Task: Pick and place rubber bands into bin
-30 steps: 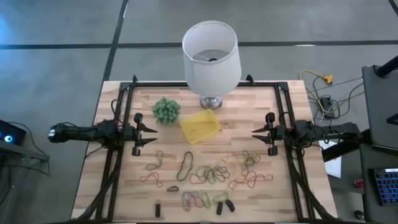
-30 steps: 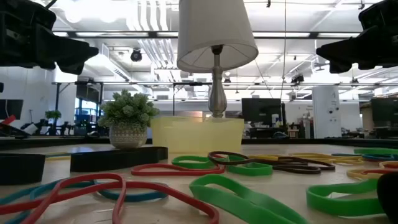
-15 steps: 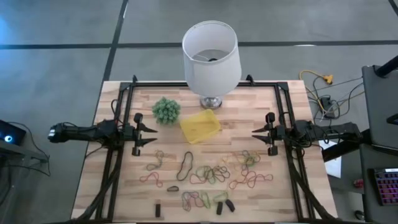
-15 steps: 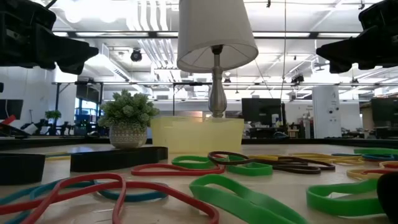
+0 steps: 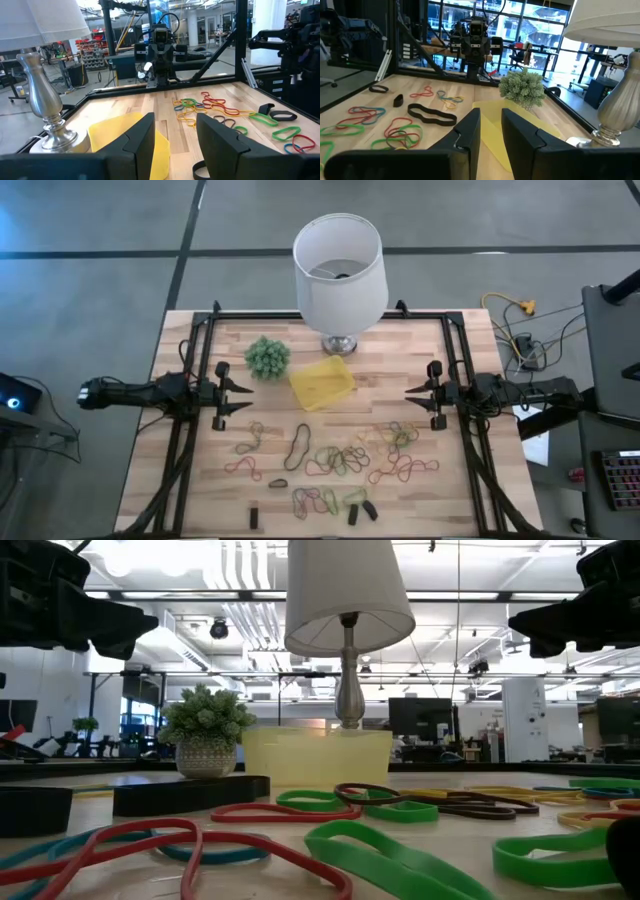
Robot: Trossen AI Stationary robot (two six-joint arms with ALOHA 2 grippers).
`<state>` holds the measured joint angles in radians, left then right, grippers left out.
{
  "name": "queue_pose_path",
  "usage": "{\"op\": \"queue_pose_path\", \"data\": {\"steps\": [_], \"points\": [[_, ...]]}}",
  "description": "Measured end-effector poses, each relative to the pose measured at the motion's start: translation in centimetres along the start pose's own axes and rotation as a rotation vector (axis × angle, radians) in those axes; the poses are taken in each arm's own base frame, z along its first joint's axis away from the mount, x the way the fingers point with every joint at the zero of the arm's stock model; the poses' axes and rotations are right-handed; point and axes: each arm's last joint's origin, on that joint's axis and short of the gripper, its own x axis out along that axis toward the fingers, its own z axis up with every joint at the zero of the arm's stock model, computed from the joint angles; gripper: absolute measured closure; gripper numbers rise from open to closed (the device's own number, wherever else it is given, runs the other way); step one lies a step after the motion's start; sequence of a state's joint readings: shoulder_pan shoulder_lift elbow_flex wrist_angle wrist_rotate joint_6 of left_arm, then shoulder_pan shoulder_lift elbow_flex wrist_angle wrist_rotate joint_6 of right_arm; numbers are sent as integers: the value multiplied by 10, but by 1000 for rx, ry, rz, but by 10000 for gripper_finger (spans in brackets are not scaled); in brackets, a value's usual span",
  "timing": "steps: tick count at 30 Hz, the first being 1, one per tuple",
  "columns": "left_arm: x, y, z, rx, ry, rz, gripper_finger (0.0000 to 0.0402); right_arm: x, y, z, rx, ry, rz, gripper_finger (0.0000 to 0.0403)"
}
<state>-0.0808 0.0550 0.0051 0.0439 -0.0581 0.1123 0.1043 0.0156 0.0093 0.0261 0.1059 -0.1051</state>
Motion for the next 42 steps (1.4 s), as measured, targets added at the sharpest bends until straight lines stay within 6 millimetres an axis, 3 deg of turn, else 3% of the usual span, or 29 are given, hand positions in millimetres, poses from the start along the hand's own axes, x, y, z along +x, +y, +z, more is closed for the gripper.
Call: {"op": "queue_pose_path", "data": {"steps": [21,28,33,38,42], "points": [[0,0,0,0,0,0,272,0,0,0,0,-1,0,330],[0,0,0,5,1,14,272,-2,-2,18,86,-182,-13,330],[0,1,1,-3,-5,15,272,-3,-3,23,45,-235,-22,330],[0,1,7,-154,-68,6,272,-4,-3,28,51,-292,-29,330],[-1,2,16,-170,-171,9,272,-5,-4,30,22,-319,-29,330]]}}
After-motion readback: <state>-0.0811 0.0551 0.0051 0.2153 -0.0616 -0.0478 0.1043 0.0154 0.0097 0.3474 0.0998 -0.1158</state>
